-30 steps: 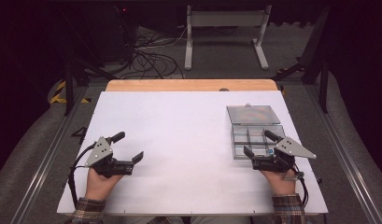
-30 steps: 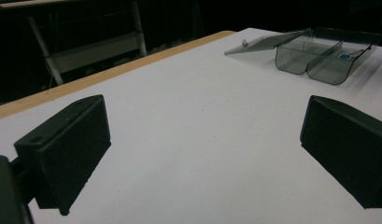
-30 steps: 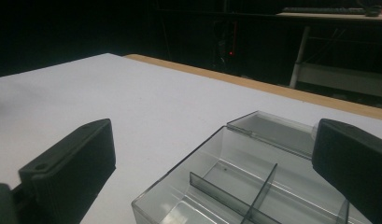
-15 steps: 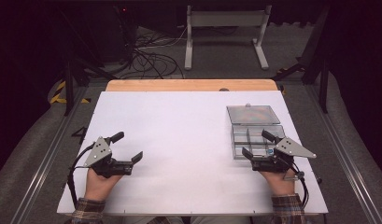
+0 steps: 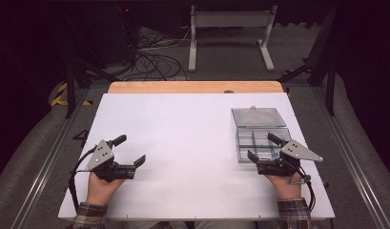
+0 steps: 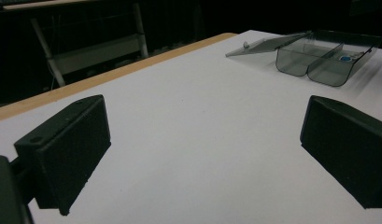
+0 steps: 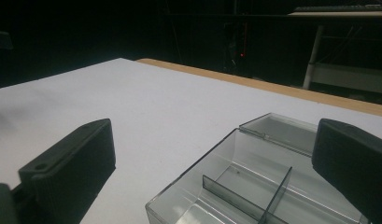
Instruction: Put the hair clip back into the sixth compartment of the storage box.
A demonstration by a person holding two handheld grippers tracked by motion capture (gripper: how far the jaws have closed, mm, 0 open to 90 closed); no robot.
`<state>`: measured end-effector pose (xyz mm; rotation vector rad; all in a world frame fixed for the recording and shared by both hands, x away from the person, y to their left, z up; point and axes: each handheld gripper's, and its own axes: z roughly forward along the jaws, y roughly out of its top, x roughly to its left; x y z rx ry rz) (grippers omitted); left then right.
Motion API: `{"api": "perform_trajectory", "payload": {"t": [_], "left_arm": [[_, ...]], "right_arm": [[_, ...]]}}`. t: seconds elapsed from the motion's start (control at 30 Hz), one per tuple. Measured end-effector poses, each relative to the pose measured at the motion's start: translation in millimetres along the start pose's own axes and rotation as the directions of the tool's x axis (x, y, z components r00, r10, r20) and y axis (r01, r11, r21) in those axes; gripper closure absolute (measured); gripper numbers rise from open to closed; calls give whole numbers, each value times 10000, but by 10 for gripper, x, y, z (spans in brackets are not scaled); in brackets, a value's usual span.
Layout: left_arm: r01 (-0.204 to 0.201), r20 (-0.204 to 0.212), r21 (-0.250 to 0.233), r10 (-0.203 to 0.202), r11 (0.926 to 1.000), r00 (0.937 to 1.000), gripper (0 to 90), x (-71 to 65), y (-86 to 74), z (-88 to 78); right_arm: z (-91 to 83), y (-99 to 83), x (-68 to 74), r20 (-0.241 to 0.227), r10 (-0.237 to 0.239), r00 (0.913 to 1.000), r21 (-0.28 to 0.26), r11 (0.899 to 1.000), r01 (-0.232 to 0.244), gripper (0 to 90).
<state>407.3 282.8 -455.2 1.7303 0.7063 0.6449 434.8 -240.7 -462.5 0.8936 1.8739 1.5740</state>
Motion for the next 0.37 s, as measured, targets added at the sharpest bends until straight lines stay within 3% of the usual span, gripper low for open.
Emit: {"api": "perform_trajectory", "payload": {"t": [0.27,0.37], "left_arm": [[-24,-11,78,24,10000,10000,23,5,-1,-1],[-71,-36,132,71,9999,10000,23,15,-9,6]], "right_arm": [[-5,5,-1,27,-99,9999,-43,9999,99,1],[-31,19,-23,277,-30,9996,171,9999,25,3]]}}
